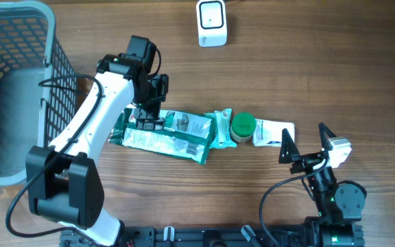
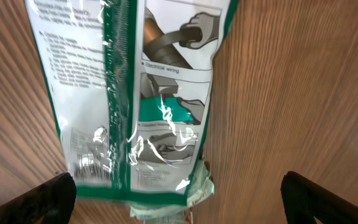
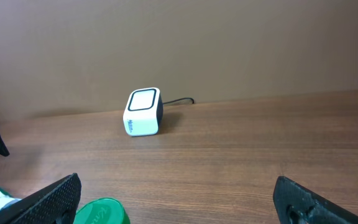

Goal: Scan the item barcode

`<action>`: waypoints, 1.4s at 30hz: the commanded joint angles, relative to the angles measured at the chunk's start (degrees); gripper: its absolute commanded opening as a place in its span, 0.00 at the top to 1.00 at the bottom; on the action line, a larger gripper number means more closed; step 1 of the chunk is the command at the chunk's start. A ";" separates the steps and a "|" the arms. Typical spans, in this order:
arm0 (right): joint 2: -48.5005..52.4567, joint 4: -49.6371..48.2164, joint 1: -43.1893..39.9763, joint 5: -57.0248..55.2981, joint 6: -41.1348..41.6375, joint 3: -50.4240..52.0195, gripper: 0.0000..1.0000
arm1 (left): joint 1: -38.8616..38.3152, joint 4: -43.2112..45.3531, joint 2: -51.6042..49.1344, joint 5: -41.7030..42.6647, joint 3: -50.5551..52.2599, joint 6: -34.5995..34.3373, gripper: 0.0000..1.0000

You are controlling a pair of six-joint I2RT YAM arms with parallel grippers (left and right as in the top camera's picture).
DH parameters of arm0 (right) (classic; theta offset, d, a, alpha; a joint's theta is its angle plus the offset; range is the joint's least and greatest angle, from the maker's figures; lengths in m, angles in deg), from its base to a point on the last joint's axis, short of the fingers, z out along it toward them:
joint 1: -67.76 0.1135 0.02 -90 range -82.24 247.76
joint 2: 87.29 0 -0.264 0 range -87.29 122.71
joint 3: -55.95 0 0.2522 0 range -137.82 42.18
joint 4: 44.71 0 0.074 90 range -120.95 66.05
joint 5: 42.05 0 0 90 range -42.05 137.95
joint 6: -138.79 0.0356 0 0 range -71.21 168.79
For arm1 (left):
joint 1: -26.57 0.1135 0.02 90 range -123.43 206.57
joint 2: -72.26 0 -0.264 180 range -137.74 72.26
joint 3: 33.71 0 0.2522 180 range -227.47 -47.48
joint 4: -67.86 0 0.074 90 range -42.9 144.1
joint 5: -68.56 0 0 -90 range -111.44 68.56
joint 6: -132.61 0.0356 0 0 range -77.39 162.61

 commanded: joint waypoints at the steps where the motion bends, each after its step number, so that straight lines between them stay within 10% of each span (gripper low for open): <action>1: -0.24 -0.11 0.31 -0.59 0.39 0.04 0.00 | -0.15 -0.04 0.48 1.88 -1.03 -1.25 0.00; 5: -0.24 -0.11 0.31 -0.59 0.42 0.04 0.00 | -0.22 6.12 2.80 1.95 -6.95 11.56 0.00; 11: -0.24 -0.11 0.31 -0.59 0.42 0.04 0.00 | -4.63 19.43 11.58 0.55 -25.27 57.27 0.00; 19: -0.24 -0.11 0.31 -0.59 0.42 0.07 0.00 | -24.98 33.35 27.23 -52.65 -29.35 92.15 0.00; 25: -0.24 -0.11 0.31 -0.59 0.39 0.04 0.00 | -34.75 25.83 32.46 -60.52 -28.76 112.80 0.00; 34: -0.24 -0.11 0.31 -0.59 0.39 0.04 0.00 | -27.67 27.43 44.92 -56.39 -25.90 102.99 0.00; 42: -0.24 -0.13 0.31 0.50 15.21 0.04 0.00 | -1.88 25.97 62.14 -21.84 -11.26 100.43 0.00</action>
